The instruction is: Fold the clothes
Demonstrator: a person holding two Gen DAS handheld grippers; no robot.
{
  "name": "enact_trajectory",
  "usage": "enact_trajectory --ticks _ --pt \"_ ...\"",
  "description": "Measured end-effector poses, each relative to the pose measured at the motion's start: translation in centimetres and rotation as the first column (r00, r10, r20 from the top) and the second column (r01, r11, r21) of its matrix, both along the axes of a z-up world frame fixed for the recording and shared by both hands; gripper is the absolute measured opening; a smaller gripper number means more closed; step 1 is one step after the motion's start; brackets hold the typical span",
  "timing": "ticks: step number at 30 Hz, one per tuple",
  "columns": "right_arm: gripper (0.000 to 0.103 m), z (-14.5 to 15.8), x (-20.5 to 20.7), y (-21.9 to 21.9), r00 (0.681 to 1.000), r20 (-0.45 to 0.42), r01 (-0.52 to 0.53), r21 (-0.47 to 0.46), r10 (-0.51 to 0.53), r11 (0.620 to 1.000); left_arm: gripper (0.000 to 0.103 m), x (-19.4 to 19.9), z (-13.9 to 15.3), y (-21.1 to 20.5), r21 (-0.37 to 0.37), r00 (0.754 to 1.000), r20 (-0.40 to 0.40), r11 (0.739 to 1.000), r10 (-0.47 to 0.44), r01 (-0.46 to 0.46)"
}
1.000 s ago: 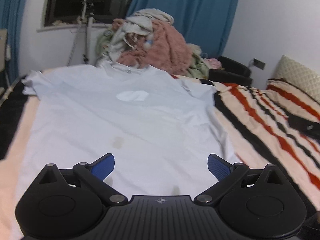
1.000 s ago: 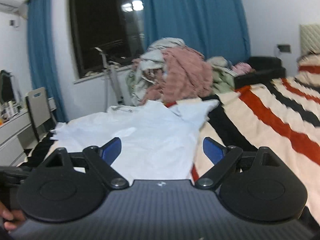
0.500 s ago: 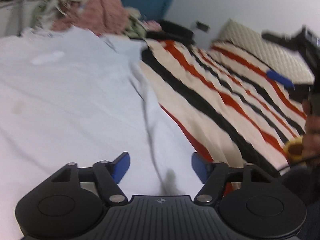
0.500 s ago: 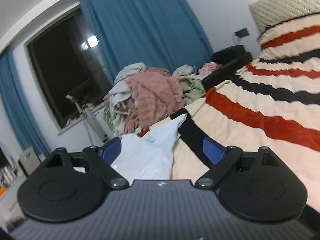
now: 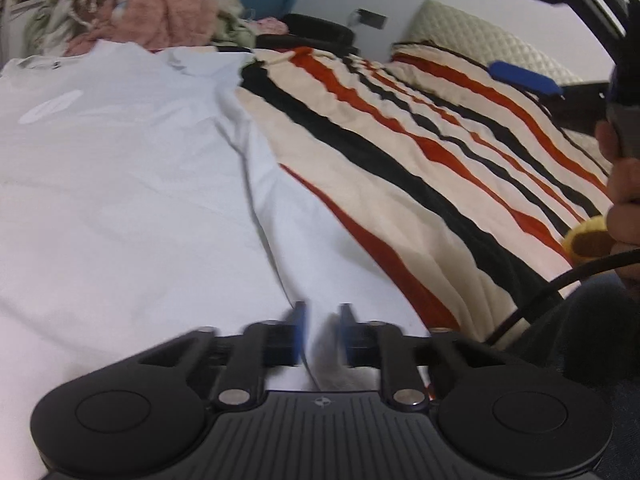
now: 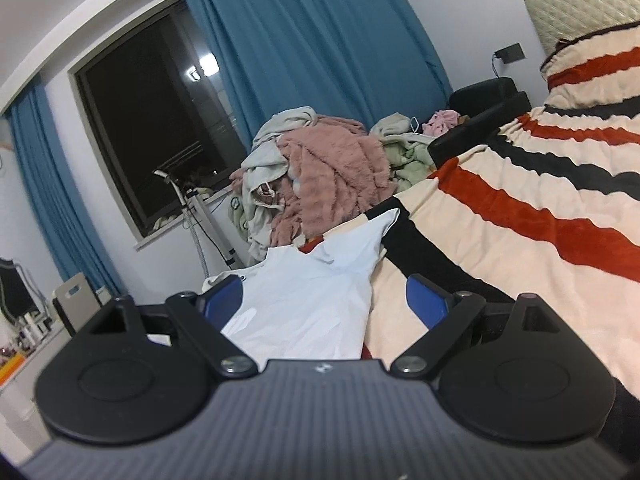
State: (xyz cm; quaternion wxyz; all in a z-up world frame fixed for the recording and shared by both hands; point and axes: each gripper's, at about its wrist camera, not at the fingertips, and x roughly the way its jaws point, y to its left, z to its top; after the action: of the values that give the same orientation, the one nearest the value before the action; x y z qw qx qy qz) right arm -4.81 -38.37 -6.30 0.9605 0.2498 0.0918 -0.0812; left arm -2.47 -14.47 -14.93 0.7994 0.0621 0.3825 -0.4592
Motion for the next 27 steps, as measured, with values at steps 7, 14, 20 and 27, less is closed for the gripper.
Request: enact_trajectory --ticks 7,14,20,27 --pt "0.09 0.2 -0.9 -0.1 0.999 0.034 0.018 -0.008 -0.018 1.0 0.002 -1.1 1.5 -2.9 -0.055 0.996 0.014 0.995 -0.084 0.084" --pt "0.09 0.4 -1.2 -0.3 0.999 0.044 0.026 -0.024 -0.025 0.999 0.002 -2.3 0.2 -8.6 -0.028 0.992 -0.032 0.993 -0.12 0.119" --pt "0.09 0.0 -0.8 -0.2 1.0 0.026 0.006 -0.04 -0.005 0.999 0.017 -1.6 -1.4 -10.1 0.013 0.99 -0.094 0.994 -0.109 0.11" --pt "0.09 0.1 -0.8 0.5 0.999 0.042 -0.023 -0.086 0.026 0.996 0.081 -0.3 2.0 -6.4 0.071 0.999 -0.006 0.996 -0.046 0.046"
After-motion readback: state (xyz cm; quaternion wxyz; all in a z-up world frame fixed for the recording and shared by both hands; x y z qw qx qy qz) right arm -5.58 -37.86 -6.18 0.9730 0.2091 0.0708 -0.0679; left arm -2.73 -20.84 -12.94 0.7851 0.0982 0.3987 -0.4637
